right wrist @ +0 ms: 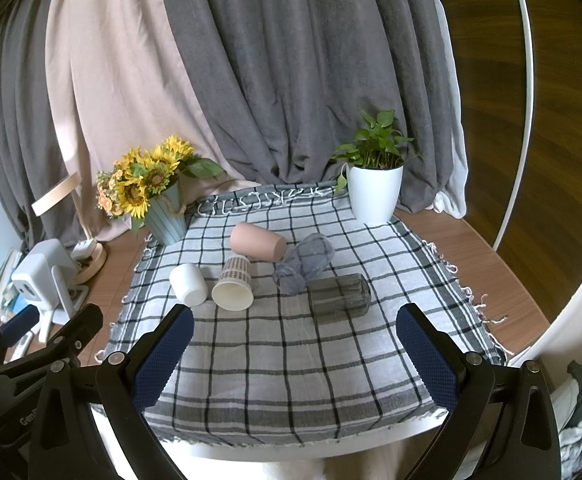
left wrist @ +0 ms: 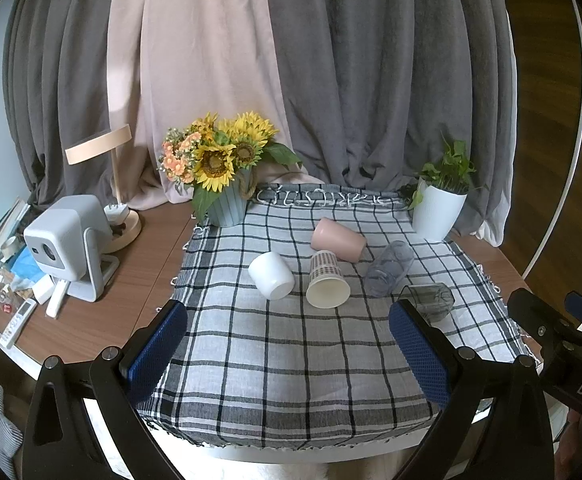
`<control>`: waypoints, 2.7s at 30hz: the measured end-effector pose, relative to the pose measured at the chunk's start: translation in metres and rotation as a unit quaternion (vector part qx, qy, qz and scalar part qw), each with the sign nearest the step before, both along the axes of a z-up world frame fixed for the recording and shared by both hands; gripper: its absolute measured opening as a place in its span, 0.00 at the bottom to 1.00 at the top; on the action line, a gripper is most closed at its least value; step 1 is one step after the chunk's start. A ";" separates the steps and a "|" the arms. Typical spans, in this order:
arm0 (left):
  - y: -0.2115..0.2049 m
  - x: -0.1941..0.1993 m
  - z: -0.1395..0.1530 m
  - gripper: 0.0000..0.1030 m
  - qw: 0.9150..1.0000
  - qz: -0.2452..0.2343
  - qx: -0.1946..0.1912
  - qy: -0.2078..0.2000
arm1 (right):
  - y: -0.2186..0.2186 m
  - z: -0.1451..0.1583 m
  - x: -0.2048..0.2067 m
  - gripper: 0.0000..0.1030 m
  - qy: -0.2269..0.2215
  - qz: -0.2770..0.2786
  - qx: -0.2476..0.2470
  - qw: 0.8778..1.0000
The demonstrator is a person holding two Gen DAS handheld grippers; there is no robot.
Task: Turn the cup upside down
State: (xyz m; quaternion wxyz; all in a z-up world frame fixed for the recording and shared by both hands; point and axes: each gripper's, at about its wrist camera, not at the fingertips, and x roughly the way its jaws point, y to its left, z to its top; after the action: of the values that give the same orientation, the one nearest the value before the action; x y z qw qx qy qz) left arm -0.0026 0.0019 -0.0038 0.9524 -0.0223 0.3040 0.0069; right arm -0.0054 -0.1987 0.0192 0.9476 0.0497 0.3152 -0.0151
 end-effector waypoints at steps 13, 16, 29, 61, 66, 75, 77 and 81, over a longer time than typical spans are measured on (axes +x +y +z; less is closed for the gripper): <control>0.000 0.000 0.000 1.00 1.000 0.000 0.000 0.000 | 0.001 0.001 0.001 0.99 -0.001 -0.001 0.000 1.000; -0.001 -0.001 0.000 1.00 1.000 0.000 0.001 0.000 | 0.000 0.000 0.001 0.99 -0.001 0.000 0.000 1.000; -0.001 0.000 0.002 1.00 1.000 0.000 0.000 -0.001 | 0.000 0.000 0.003 0.99 -0.001 0.000 0.000 1.000; 0.096 0.060 -0.080 1.00 0.975 0.174 -0.022 0.139 | 0.106 -0.068 0.139 0.99 0.113 0.172 0.009 0.979; 0.111 0.083 -0.101 1.00 0.964 0.207 -0.029 0.167 | 0.137 -0.086 0.179 0.99 0.136 0.226 -0.009 0.965; 0.125 0.127 -0.139 1.00 0.945 0.238 -0.037 0.219 | 0.184 -0.126 0.246 0.98 0.187 0.289 -0.042 0.938; 0.126 0.136 -0.146 1.00 0.942 0.242 -0.038 0.229 | 0.191 -0.135 0.256 0.98 0.198 0.298 -0.052 0.933; 0.127 0.153 -0.158 1.00 0.938 0.245 -0.039 0.241 | 0.203 -0.153 0.274 0.98 0.215 0.316 -0.065 0.922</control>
State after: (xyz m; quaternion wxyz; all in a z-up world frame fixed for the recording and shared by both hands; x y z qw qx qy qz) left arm 0.1504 0.1288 -0.1616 0.8177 -0.1310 0.5098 0.2329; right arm 0.2687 0.0039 -0.1336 0.8140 -0.1184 0.5086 0.2544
